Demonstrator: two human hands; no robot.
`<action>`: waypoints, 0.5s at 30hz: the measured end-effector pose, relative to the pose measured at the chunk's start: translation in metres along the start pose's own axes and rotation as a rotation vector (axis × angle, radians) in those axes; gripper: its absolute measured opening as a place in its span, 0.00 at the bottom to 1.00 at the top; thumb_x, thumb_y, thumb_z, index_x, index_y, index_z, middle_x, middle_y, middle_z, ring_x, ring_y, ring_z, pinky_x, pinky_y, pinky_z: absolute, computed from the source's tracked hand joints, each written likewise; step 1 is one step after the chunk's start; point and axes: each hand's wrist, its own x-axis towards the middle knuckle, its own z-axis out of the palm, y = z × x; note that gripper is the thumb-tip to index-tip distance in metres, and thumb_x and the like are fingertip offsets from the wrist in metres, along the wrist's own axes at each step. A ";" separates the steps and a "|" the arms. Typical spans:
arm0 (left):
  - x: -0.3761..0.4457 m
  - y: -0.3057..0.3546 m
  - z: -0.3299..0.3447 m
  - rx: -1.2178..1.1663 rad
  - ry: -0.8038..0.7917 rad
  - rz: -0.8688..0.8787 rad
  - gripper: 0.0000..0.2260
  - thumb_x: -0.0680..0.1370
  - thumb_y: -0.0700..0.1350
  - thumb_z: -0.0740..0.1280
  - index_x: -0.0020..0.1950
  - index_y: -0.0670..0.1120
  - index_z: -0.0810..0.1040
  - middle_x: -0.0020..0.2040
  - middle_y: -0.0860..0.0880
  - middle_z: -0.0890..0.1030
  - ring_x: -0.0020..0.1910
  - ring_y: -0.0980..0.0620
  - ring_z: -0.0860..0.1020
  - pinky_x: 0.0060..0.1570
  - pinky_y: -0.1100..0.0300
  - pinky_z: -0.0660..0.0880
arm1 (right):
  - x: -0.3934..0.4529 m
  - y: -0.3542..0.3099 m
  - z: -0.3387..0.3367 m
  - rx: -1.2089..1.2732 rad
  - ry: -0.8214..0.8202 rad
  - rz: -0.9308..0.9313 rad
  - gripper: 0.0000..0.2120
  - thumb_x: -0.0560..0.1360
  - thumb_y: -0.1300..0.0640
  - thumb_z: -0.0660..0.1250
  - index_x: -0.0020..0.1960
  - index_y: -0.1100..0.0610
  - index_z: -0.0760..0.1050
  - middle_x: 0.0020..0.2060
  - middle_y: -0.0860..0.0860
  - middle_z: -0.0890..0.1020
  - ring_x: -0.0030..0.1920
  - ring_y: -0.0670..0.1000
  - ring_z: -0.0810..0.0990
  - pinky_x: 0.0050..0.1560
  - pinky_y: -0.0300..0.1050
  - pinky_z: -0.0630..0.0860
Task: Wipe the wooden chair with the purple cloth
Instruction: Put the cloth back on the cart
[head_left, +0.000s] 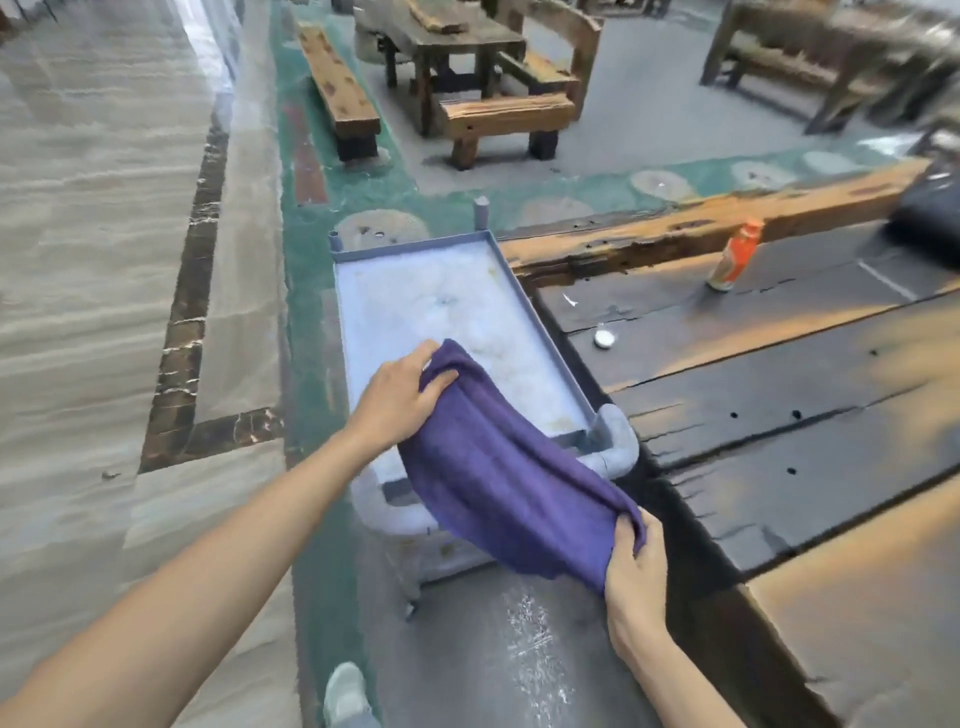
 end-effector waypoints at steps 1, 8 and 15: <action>0.017 -0.003 0.009 0.023 -0.049 0.019 0.05 0.81 0.54 0.65 0.48 0.55 0.72 0.40 0.48 0.80 0.45 0.37 0.78 0.45 0.46 0.75 | -0.006 0.007 0.003 -0.002 0.028 0.051 0.07 0.85 0.52 0.60 0.55 0.43 0.76 0.51 0.43 0.82 0.53 0.42 0.81 0.55 0.42 0.76; 0.095 -0.053 0.113 0.105 -0.660 0.105 0.08 0.81 0.52 0.65 0.52 0.51 0.80 0.49 0.48 0.83 0.52 0.43 0.79 0.51 0.50 0.75 | -0.035 0.038 0.057 -0.016 0.247 0.354 0.07 0.84 0.49 0.62 0.54 0.48 0.79 0.49 0.44 0.86 0.51 0.43 0.83 0.51 0.42 0.77; 0.065 -0.086 0.168 0.006 -0.769 0.266 0.08 0.82 0.51 0.62 0.50 0.47 0.69 0.41 0.43 0.81 0.45 0.37 0.78 0.40 0.50 0.70 | -0.041 0.032 0.113 -0.117 0.459 0.474 0.17 0.84 0.49 0.60 0.52 0.63 0.77 0.48 0.61 0.84 0.45 0.55 0.79 0.59 0.54 0.77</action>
